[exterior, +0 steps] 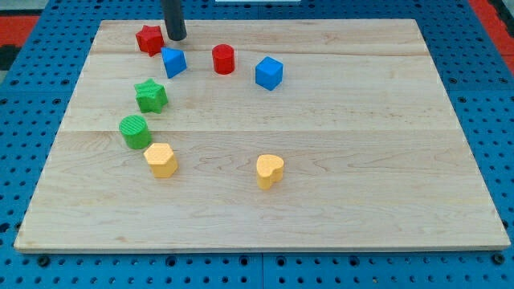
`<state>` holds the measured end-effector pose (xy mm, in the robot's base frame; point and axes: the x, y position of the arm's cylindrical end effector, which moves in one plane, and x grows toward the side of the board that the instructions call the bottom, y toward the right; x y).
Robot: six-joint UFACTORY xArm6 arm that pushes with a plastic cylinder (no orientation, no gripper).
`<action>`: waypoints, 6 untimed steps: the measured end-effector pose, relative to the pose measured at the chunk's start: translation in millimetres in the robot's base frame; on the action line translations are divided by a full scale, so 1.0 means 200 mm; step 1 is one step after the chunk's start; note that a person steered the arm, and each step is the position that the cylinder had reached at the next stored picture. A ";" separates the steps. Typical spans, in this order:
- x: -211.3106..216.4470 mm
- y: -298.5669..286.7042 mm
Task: Slide red star to the top left corner of the board
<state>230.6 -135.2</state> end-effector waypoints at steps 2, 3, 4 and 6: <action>0.00 -0.36; 0.00 -0.30; -0.01 -0.30; 0.00 -0.29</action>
<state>231.0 -193.5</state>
